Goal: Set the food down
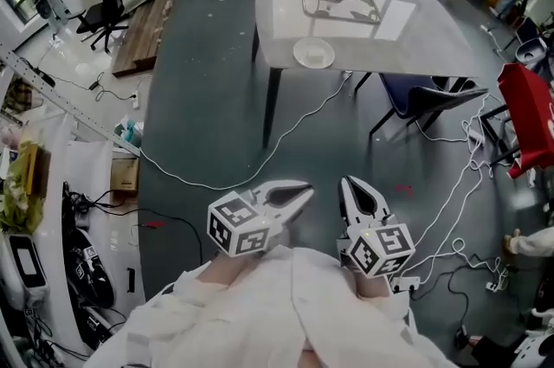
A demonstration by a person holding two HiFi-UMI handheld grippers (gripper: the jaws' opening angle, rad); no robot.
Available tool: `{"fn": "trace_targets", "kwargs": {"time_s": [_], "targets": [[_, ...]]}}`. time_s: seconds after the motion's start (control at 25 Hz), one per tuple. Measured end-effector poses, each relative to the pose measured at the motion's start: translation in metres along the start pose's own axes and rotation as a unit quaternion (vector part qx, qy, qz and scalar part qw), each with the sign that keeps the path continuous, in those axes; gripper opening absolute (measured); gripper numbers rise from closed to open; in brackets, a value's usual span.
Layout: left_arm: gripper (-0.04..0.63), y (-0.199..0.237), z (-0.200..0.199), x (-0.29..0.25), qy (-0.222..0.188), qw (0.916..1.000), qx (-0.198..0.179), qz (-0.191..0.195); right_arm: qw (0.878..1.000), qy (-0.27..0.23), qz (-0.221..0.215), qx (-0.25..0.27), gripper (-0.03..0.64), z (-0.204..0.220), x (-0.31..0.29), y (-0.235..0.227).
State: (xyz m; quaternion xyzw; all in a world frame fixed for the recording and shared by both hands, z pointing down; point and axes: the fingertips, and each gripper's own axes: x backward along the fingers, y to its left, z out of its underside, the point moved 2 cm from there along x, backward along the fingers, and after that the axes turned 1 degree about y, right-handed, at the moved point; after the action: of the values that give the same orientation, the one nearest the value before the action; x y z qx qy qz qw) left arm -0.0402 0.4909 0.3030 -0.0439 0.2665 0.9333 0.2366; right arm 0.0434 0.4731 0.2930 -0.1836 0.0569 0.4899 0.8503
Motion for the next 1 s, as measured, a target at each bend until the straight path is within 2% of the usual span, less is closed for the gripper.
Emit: {"fn": "trace_targets", "kwargs": {"time_s": [0.24,0.4,0.56,0.8,1.0], "targets": [[0.028,0.062,-0.035,-0.011,0.013,0.9998,-0.015,0.009,1.0,-0.01,0.006,-0.001,0.003,-0.023,-0.07,-0.012],[0.026,0.093,-0.054,-0.017,0.021,0.9995,-0.023,0.009,1.0,-0.014,0.004,-0.021,0.003,-0.033,-0.099,-0.017],[0.028,0.105,-0.066,-0.031,0.019,0.9994,-0.021,0.02,1.0,-0.008,0.008,-0.026,0.003,-0.037,-0.112,-0.027],[0.027,0.12,-0.057,-0.044,0.044,0.9986,-0.005,0.027,0.999,0.011,0.01,-0.036,0.003,-0.032,-0.127,-0.038],[0.028,0.138,-0.064,-0.056,0.039,0.9991,0.008,0.016,0.999,0.022,0.0,-0.046,0.003,-0.033,-0.148,-0.053]]}}
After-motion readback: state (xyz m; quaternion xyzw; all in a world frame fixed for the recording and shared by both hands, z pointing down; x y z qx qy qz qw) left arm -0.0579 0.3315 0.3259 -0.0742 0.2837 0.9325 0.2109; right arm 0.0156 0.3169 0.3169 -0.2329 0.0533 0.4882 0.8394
